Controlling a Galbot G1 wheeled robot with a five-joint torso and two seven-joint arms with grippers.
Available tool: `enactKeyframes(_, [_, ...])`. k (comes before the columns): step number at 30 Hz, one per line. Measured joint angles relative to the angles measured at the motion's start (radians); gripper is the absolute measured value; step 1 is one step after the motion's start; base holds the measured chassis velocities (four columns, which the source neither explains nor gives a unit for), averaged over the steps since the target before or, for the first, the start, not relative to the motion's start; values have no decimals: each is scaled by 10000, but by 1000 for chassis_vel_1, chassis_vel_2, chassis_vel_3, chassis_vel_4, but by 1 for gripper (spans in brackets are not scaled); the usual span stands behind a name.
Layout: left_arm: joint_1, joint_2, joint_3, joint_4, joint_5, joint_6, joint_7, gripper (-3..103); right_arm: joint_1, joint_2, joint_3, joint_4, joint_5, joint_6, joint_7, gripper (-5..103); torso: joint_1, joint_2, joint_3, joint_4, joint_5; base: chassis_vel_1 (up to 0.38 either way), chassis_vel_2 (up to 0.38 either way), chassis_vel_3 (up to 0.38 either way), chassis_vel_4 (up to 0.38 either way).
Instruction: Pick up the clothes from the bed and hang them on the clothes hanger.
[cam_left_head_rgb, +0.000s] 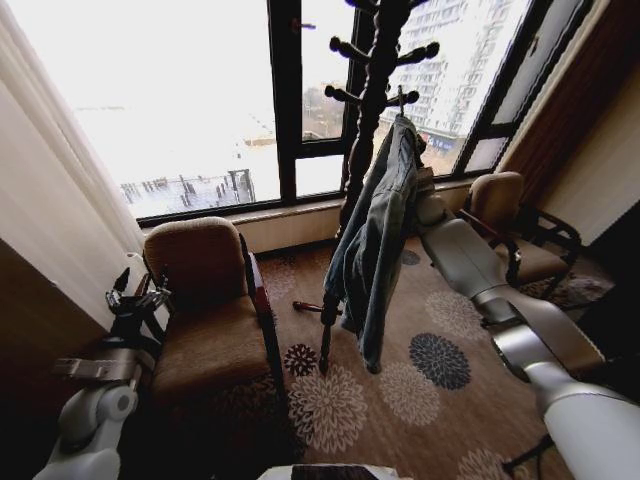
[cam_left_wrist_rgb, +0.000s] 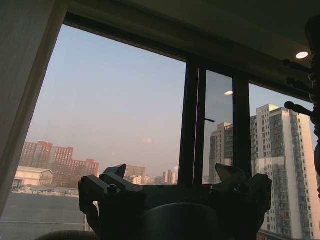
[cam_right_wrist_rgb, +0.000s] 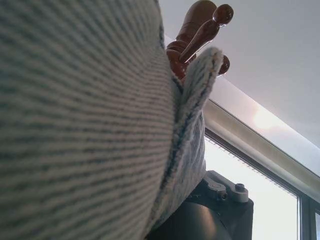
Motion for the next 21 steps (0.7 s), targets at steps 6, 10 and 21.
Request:
enactKeyframes(6, [-17,6,17,22,2,0,12,100,-93,-52,64,24,-24,0,6,16,-1,1,0,0,-2,0,0,0,0])
enactKeyframes(10, [-9,3,14,22,4,0,33,100,-145,-58,99,31,-39,0,16,16,-1,0,0,-1,-3,0,0,0,0])
enactKeyframes(21, [9,-24,-12,22,5,-22,50,100,-213,34,83,79,-58,-39,130,14,-1,1,-1,-1,-3,0,0,0,0])
